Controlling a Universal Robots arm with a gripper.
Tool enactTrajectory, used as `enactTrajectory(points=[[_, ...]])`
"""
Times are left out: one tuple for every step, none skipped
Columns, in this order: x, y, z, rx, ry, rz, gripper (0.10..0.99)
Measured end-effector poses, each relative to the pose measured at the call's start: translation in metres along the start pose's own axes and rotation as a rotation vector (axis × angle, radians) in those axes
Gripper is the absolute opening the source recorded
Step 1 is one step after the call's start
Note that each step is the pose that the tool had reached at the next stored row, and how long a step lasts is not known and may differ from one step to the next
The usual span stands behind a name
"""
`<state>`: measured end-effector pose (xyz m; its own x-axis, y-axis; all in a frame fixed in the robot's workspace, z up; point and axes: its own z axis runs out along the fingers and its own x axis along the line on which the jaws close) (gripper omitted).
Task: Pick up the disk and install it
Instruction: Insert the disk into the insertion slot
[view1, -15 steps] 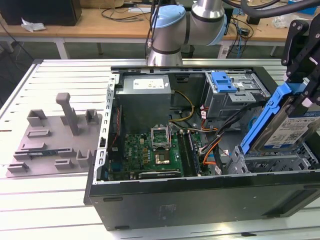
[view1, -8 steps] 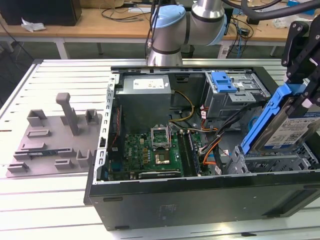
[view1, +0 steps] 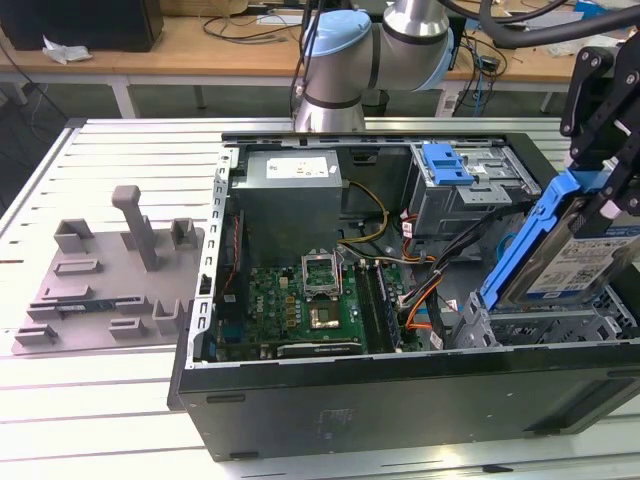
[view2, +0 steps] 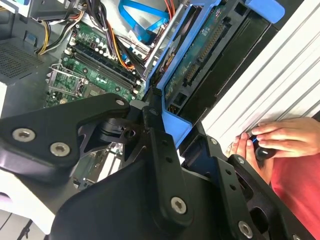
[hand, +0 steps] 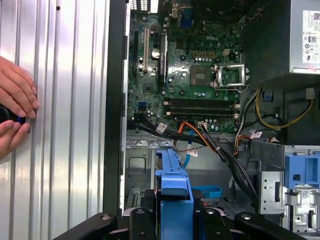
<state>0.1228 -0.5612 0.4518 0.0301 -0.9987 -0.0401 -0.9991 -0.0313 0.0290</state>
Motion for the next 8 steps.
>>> enactTrajectory(points=[[-0.0002,0.0000,0.0005,0.000,0.0000,0.000,0.369],[-0.0003,0.0000,0.0010,0.000,0.0000,0.001,0.369],[-0.0003,0.0000,0.0015,0.000,0.0000,0.001,0.369],[-0.0003,-0.0001,0.0018,0.000,0.0001,0.002,0.369],[-0.0003,-0.0001,0.0020,0.000,0.0002,0.002,0.369],[-0.0003,-0.0001,0.0023,0.000,0.0002,0.003,0.369],[-0.0003,-0.0001,0.0026,0.000,0.0002,0.003,0.369],[-0.0002,-0.0001,0.0035,0.000,-0.0001,0.004,0.369]])
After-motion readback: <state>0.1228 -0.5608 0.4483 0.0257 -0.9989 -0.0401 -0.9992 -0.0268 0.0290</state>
